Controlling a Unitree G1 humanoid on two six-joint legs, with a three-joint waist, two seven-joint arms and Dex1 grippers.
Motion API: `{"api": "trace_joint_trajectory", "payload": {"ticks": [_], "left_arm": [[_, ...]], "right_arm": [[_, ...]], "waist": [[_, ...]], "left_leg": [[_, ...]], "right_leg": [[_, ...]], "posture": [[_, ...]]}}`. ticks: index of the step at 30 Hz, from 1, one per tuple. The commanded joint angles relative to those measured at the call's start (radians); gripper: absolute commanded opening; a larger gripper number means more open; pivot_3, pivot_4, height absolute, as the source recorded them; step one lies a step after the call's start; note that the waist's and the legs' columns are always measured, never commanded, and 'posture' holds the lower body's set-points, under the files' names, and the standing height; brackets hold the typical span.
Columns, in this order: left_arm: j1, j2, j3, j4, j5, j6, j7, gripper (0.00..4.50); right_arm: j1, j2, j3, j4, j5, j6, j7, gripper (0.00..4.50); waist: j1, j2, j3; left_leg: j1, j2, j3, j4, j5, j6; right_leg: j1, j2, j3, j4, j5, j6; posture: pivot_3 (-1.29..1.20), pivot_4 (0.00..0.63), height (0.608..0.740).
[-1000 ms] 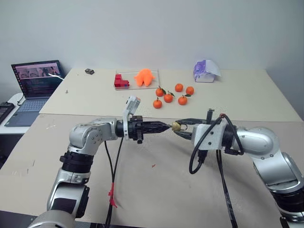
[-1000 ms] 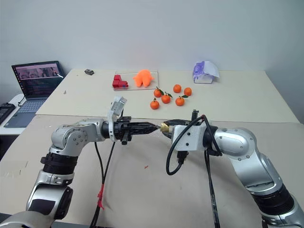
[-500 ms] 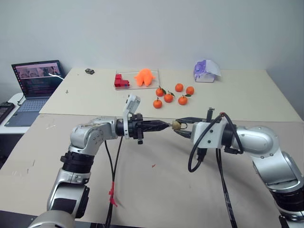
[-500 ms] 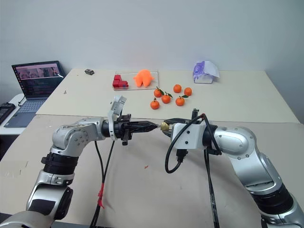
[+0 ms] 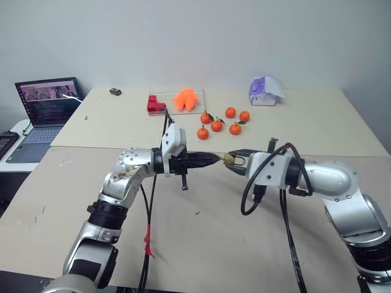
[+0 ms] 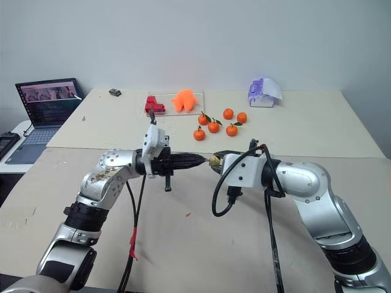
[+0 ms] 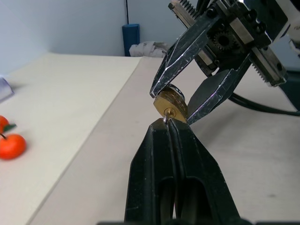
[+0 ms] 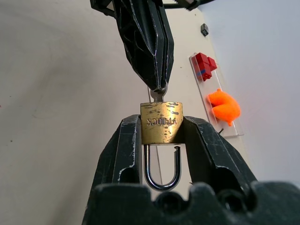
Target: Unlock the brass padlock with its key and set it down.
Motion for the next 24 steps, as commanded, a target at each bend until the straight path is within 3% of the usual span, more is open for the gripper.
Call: {"api": "trace_joint_trajectory", "payload": {"ticks": [1,5,9,12,17,24], "left_arm": [[-0.024,0.035,0.013,-0.004,-0.132,0.404,0.049,0.03],[-0.027,0.068,0.041,-0.029,-0.230,0.640,0.082,0.03],[-0.056,0.072,0.143,-0.034,-0.373,0.839,0.091,0.03],[-0.067,0.078,0.185,-0.016,-0.408,0.901,0.111,0.78],[-0.066,0.096,0.188,-0.027,-0.408,0.879,0.116,2.58],[-0.101,0.084,0.174,0.019,-0.368,0.807,0.133,2.69]], "right_arm": [[-0.034,0.012,-0.032,-0.058,0.032,-0.022,-0.010,0.91],[-0.031,0.007,-0.034,-0.042,0.022,-0.038,-0.012,0.91],[-0.020,0.000,-0.034,-0.030,0.017,-0.057,-0.017,0.91],[-0.012,-0.004,-0.036,-0.016,0.009,-0.071,-0.022,0.91],[-0.005,-0.005,-0.034,-0.007,0.006,-0.083,-0.029,0.91],[0.000,-0.004,-0.035,-0.014,0.004,-0.078,-0.031,0.91]], "waist": [[-0.001,0.000,0.000],[-0.006,0.000,0.000],[-0.002,-0.004,0.003],[-0.001,-0.004,0.003],[-0.001,-0.004,0.003],[0.000,-0.004,0.003]], "left_leg": [[0.000,0.000,0.000,0.000,0.000,0.000],[-0.001,0.000,0.000,0.000,0.000,0.001],[-0.001,0.000,-0.001,0.001,0.000,0.000],[-0.002,0.000,-0.002,0.001,0.000,0.000],[-0.001,0.000,-0.002,0.001,0.000,0.000],[-0.001,-0.001,-0.002,0.001,0.000,-0.001]], "right_leg": [[0.000,0.000,0.000,0.000,-0.001,0.002],[-0.002,0.001,0.001,0.001,-0.001,0.002],[-0.002,0.001,0.000,0.001,-0.001,0.002],[-0.002,0.000,-0.001,0.001,-0.001,0.002],[-0.002,0.000,-0.001,0.000,-0.001,0.001],[-0.002,0.000,-0.001,0.000,0.000,-0.001]], "posture": [[0.00,0.150,0.723],[0.00,0.150,0.723],[0.00,0.150,0.723],[0.00,0.150,0.723],[0.00,0.150,0.723],[0.00,0.150,0.723]]}}
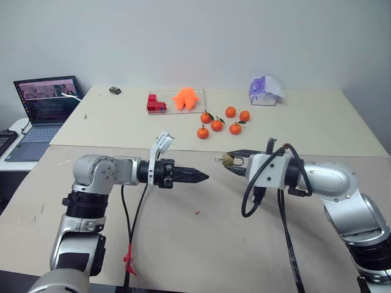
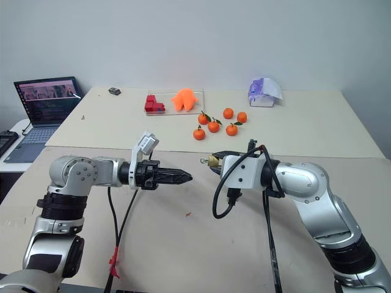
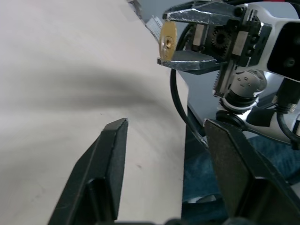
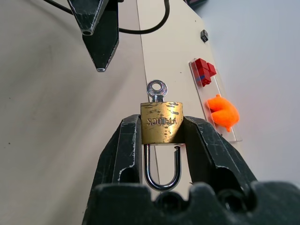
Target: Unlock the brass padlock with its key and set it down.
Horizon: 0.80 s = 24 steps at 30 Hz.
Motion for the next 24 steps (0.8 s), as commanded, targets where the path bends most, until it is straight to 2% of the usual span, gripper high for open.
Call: {"api": "trace_joint_trajectory", "payload": {"ticks": [1,8,14,24], "left_arm": [[-0.054,-0.019,0.011,0.025,0.007,-0.037,0.018,2.69],[-0.132,-0.116,0.029,0.107,0.022,-0.067,0.090,2.69],[-0.111,-0.120,-0.005,0.049,0.024,-0.063,0.099,2.69],[-0.099,-0.165,-0.014,0.018,0.009,-0.055,0.134,2.69]], "right_arm": [[-0.005,-0.004,-0.030,-0.031,0.005,-0.014,-0.012,0.91],[0.007,-0.004,-0.029,-0.054,0.013,0.001,-0.010,0.91],[0.018,-0.002,-0.029,-0.073,0.017,0.014,-0.010,0.91],[0.004,0.012,-0.015,-0.094,0.016,0.043,-0.013,0.91]], "waist": [[0.002,0.000,0.000],[0.008,0.000,0.000],[0.002,0.000,0.000],[0.004,-0.001,0.000]], "left_leg": [[0.000,0.000,0.000,0.000,0.000,0.000],[-0.002,-0.001,0.000,0.001,0.000,0.000],[-0.002,-0.001,-0.001,0.001,0.003,-0.006],[-0.004,-0.001,-0.002,0.001,0.003,-0.006]], "right_leg": [[0.000,0.000,0.000,0.000,0.000,0.000],[-0.001,0.000,-0.001,0.000,0.000,0.000],[-0.001,0.000,-0.001,0.000,0.000,0.000],[-0.001,-0.001,-0.002,0.000,0.000,0.000]], "posture": [[0.00,0.150,0.723],[0.00,0.150,0.723],[0.00,0.150,0.723],[0.00,0.150,0.723]]}}
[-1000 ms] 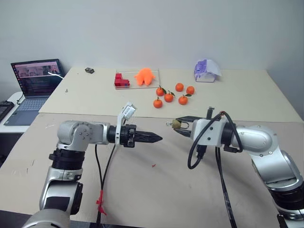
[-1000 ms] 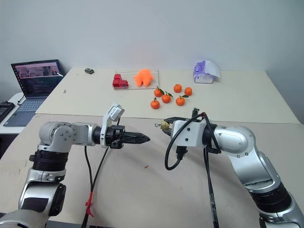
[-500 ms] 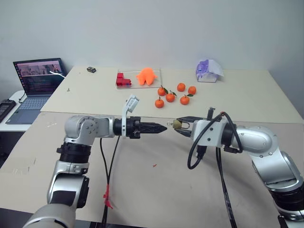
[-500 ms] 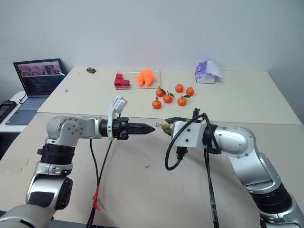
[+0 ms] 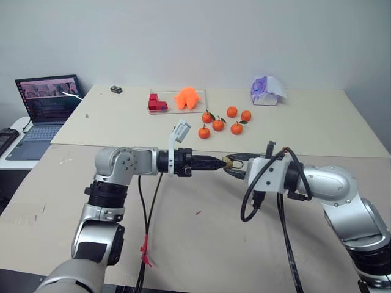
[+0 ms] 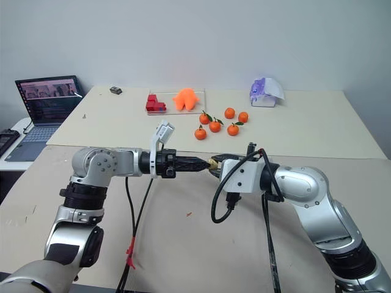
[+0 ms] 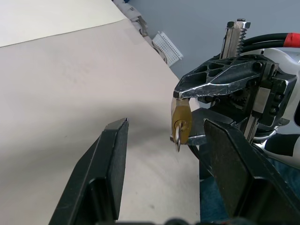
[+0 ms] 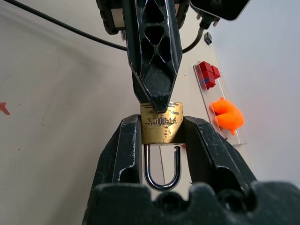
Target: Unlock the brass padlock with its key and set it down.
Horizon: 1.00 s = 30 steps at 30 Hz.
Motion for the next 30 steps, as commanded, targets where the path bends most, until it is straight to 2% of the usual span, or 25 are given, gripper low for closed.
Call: {"api": "trace_joint_trajectory", "payload": {"ticks": [1,8,11,14,16,17,30], "left_arm": [[0.005,-0.008,-0.003,-0.039,-0.013,0.000,0.003,2.69],[0.004,-0.015,-0.006,-0.030,-0.006,-0.009,0.012,2.69],[0.004,-0.015,-0.006,-0.026,-0.002,-0.018,0.013,2.00],[0.003,-0.015,-0.003,-0.027,-0.006,-0.021,0.008,0.85],[0.000,-0.016,0.003,-0.025,-0.010,-0.019,0.007,0.22],[0.000,-0.016,0.004,-0.024,-0.010,-0.020,0.007,0.04],[-0.007,-0.023,0.029,-0.026,-0.030,-0.023,0.014,0.04]], "right_arm": [[-0.023,0.007,-0.014,-0.048,0.016,0.012,-0.009,0.91],[-0.026,0.009,-0.013,-0.056,0.015,0.024,-0.007,0.91],[-0.028,0.009,-0.014,-0.056,0.015,0.026,-0.007,0.91],[-0.030,0.009,-0.015,-0.055,0.014,0.027,-0.007,0.91],[-0.030,0.010,-0.014,-0.056,0.014,0.028,-0.007,0.91],[-0.031,0.010,-0.013,-0.056,0.013,0.029,-0.008,0.91],[-0.024,0.009,-0.011,-0.059,0.015,0.029,-0.005,0.91]], "waist": [[0.000,0.000,0.000],[0.000,0.000,0.000],[0.001,0.000,0.000],[0.004,0.000,0.000],[0.007,0.000,0.000],[0.008,0.000,0.000],[0.022,0.000,0.000]], "left_leg": [[0.000,0.000,0.000,0.000,0.000,0.000],[-0.004,0.000,-0.004,0.003,0.000,0.000],[-0.007,0.000,-0.007,0.005,0.000,0.000],[-0.008,-0.001,-0.009,0.006,0.000,0.000],[-0.008,-0.002,-0.010,0.006,0.000,0.000],[-0.008,-0.002,-0.010,0.006,0.000,0.000],[-0.009,-0.002,-0.012,0.006,0.000,0.001]], "right_leg": [[0.000,0.000,0.000,0.000,0.000,0.000],[-0.001,0.000,-0.004,0.000,0.000,0.000],[-0.001,0.000,-0.007,0.000,0.000,0.000],[-0.001,0.000,-0.007,0.000,0.000,0.000],[-0.001,0.000,-0.008,0.000,0.000,0.000],[-0.001,0.000,-0.008,0.000,0.000,0.000],[-0.001,0.000,-0.008,0.000,0.002,-0.003]], "posture": [[0.00,0.150,0.723],[0.00,0.150,0.723],[0.00,0.150,0.723],[0.00,0.150,0.723],[0.00,0.150,0.723],[0.00,0.150,0.723],[0.00,0.150,0.723]]}}
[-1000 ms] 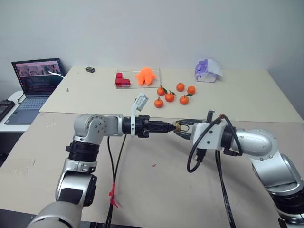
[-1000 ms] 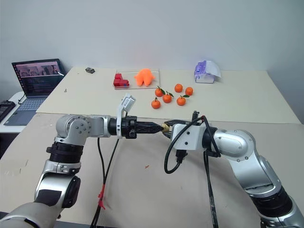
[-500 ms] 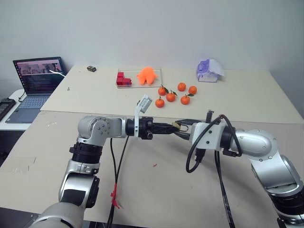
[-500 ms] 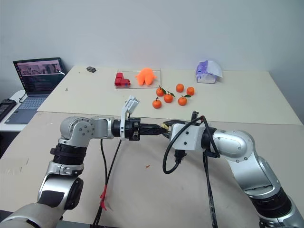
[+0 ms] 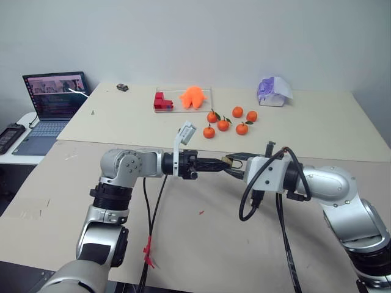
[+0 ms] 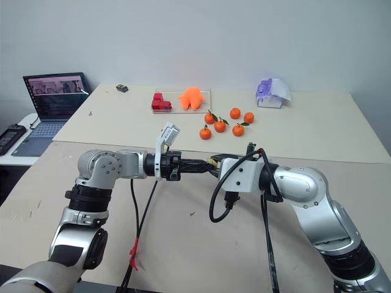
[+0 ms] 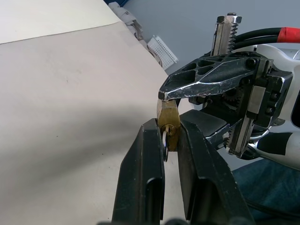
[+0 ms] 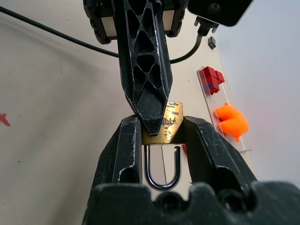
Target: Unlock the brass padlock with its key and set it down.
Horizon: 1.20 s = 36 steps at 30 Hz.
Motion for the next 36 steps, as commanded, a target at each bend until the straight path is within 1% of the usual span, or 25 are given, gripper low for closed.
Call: {"api": "trace_joint_trajectory", "payload": {"ticks": [1,2,4,6,7,8,9,10,13,17,20,25,26,27,28,29,36], "left_arm": [[-0.019,-0.003,0.037,-0.017,-0.013,-0.021,0.008,0.04],[-0.019,-0.002,0.038,-0.017,-0.014,-0.021,0.009,0.04],[-0.019,-0.001,0.038,-0.018,-0.014,-0.023,0.011,0.00],[-0.017,-0.001,0.039,-0.020,-0.015,-0.023,0.014,0.00],[-0.017,-0.001,0.039,-0.020,-0.015,-0.023,0.015,0.00],[-0.017,-0.001,0.040,-0.020,-0.015,-0.023,0.016,0.00],[-0.017,0.000,0.040,-0.019,-0.015,-0.024,0.016,0.00],[-0.015,0.001,0.040,-0.021,-0.015,-0.025,0.017,0.00],[-0.012,0.006,0.042,-0.026,-0.015,-0.023,0.015,0.00],[-0.011,0.018,0.044,-0.027,-0.016,-0.018,0.011,0.00],[-0.010,0.025,0.043,-0.028,-0.019,-0.016,0.008,0.00],[-0.017,0.026,0.037,-0.030,-0.018,-0.013,0.009,0.00],[-0.019,0.027,0.036,-0.032,-0.018,-0.012,0.010,0.00],[-0.022,0.027,0.037,-0.035,-0.020,-0.010,0.011,0.00],[-0.024,0.027,0.040,-0.038,-0.023,-0.005,0.012,0.00],[-0.025,0.028,0.044,-0.044,-0.028,0.001,0.015,0.00],[-0.017,0.025,0.060,-0.082,-0.054,0.027,0.041,0.00]], "right_arm": [[-0.020,0.003,-0.013,-0.042,0.020,-0.004,-0.002,0.91],[-0.019,0.004,-0.014,-0.043,0.024,-0.001,0.000,0.91],[-0.021,0.009,-0.015,-0.041,0.033,0.006,0.000,1.93],[-0.024,0.013,-0.017,-0.042,0.044,0.015,0.001,2.41],[-0.026,0.009,-0.017,-0.044,0.045,0.022,0.002,2.82],[-0.028,0.006,-0.016,-0.044,0.046,0.026,0.002,3.11],[-0.033,0.004,-0.021,-0.052,0.065,0.059,0.009,3.50],[-0.046,0.006,-0.045,-0.073,0.119,0.134,0.019,3.82],[-0.075,-0.006,-0.123,-0.123,0.263,0.317,0.049,3.82],[-0.070,-0.053,-0.217,-0.106,0.317,0.357,0.052,3.82],[-0.044,-0.081,-0.244,-0.089,0.322,0.334,0.045,3.06],[-0.004,-0.075,-0.236,-0.074,0.319,0.285,0.017,1.39],[0.002,-0.074,-0.226,-0.070,0.317,0.274,0.016,1.18],[0.007,-0.074,-0.216,-0.066,0.312,0.261,0.015,0.66],[0.008,-0.073,-0.208,-0.063,0.309,0.252,0.012,0.29],[0.007,-0.067,-0.201,-0.060,0.310,0.245,0.008,0.04],[-0.007,-0.050,-0.162,-0.034,0.303,0.199,-0.014,0.04]], "waist": [[0.000,0.000,0.000],[0.000,0.000,0.000],[0.000,0.000,0.000],[-0.001,0.000,0.000],[0.000,0.000,0.000],[0.000,0.000,0.000],[0.000,0.000,0.000],[0.000,0.000,0.000],[0.000,0.000,0.000],[0.001,0.000,0.000],[0.001,0.000,0.000],[-0.002,0.000,0.000],[-0.002,0.000,0.000],[-0.002,0.000,0.000],[-0.001,0.000,0.000],[-0.001,0.000,0.000],[0.000,0.000,0.000]], "left_leg": [[0.000,0.000,0.000,0.000,0.000,0.000],[0.000,0.000,0.000,0.000,0.000,0.000],[0.000,0.000,0.000,0.000,0.000,0.000],[0.000,0.000,0.000,0.000,0.000,0.000],[0.000,0.000,0.000,0.000,0.000,0.000],[0.000,0.000,0.000,0.000,0.000,0.000],[0.000,0.000,0.000,0.000,0.000,0.000],[0.000,0.000,0.000,0.000,0.000,0.000],[0.000,0.000,-0.001,0.000,0.000,0.000],[0.000,0.000,-0.001,0.000,0.000,0.000],[-0.001,-0.001,-0.002,0.000,-0.002,0.003],[-0.001,-0.001,-0.002,0.000,-0.002,0.003],[-0.001,-0.001,-0.002,0.000,-0.002,0.003],[-0.001,-0.001,-0.003,0.000,-0.002,0.003],[-0.001,-0.001,-0.003,0.000,-0.002,0.003],[-0.001,-0.001,-0.003,0.000,-0.002,0.003],[-0.002,-0.001,-0.003,0.001,-0.002,0.003]], "right_leg": [[0.000,0.000,0.000,0.000,0.000,0.000],[0.000,0.000,0.000,0.000,0.000,0.000],[0.000,0.000,0.000,0.000,0.000,0.000],[0.000,0.000,0.000,0.000,0.000,0.000],[0.000,0.000,0.000,0.000,0.000,0.000],[0.000,0.000,0.000,0.000,0.000,0.000],[0.000,0.000,0.000,0.000,0.000,0.000],[0.000,0.000,0.000,0.000,0.000,0.000],[0.000,0.000,0.000,0.000,0.000,0.000],[0.001,0.000,0.000,0.000,0.000,0.000],[0.001,-0.001,-0.001,0.000,0.000,0.000],[0.000,0.000,-0.001,-0.001,0.000,0.000],[0.000,-0.001,-0.001,0.000,0.000,0.000],[0.000,0.000,-0.001,0.000,0.000,0.000],[0.000,0.000,-0.001,0.000,0.000,0.000],[0.001,0.000,-0.001,0.000,0.000,0.000],[0.001,0.000,-0.001,0.000,0.000,0.000]], "posture": [[0.00,0.150,0.723],[0.00,0.150,0.723],[0.00,0.150,0.723],[0.00,0.150,0.723],[0.00,0.150,0.723],[0.00,0.150,0.723],[0.00,0.150,0.723],[0.00,0.150,0.723],[0.00,0.150,0.723],[0.00,0.150,0.723],[0.00,0.150,0.723],[0.00,0.150,0.723],[0.00,0.150,0.723],[0.00,0.150,0.723],[0.00,0.150,0.723],[0.00,0.150,0.723],[0.00,0.150,0.723]]}}
